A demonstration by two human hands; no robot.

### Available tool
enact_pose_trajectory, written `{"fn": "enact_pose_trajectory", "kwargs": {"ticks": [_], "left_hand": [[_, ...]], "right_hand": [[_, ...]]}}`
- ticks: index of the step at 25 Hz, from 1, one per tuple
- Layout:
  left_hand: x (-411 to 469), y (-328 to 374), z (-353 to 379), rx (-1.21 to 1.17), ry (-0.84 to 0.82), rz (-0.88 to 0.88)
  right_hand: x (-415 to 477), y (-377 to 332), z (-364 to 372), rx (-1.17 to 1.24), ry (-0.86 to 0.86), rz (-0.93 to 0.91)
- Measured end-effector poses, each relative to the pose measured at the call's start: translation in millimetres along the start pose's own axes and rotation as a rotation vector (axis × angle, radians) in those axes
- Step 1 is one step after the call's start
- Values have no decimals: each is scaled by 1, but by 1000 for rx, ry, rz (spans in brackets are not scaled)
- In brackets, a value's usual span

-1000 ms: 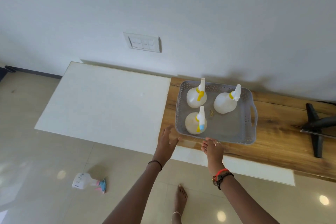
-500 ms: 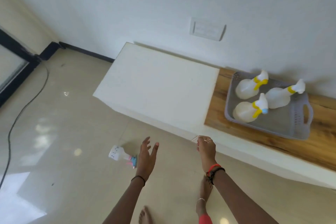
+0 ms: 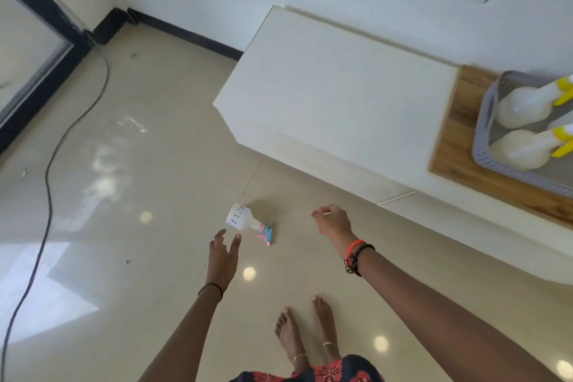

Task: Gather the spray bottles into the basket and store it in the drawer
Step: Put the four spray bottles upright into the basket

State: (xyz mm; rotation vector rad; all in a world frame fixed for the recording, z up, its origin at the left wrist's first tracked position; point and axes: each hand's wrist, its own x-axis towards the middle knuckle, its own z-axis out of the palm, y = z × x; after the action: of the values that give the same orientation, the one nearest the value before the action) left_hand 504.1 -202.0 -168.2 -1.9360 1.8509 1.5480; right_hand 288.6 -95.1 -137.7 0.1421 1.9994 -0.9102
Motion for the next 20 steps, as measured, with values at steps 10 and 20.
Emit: {"fn": "enact_pose_trajectory", "kwargs": {"ticks": [10,20], "left_hand": [[168,-113,50,-93,98,-119],[311,-181,121,-165,86,-95]], "right_hand": [[149,62,154,-364,-265,-130],[298,118,278,-542,-447,-197]]}}
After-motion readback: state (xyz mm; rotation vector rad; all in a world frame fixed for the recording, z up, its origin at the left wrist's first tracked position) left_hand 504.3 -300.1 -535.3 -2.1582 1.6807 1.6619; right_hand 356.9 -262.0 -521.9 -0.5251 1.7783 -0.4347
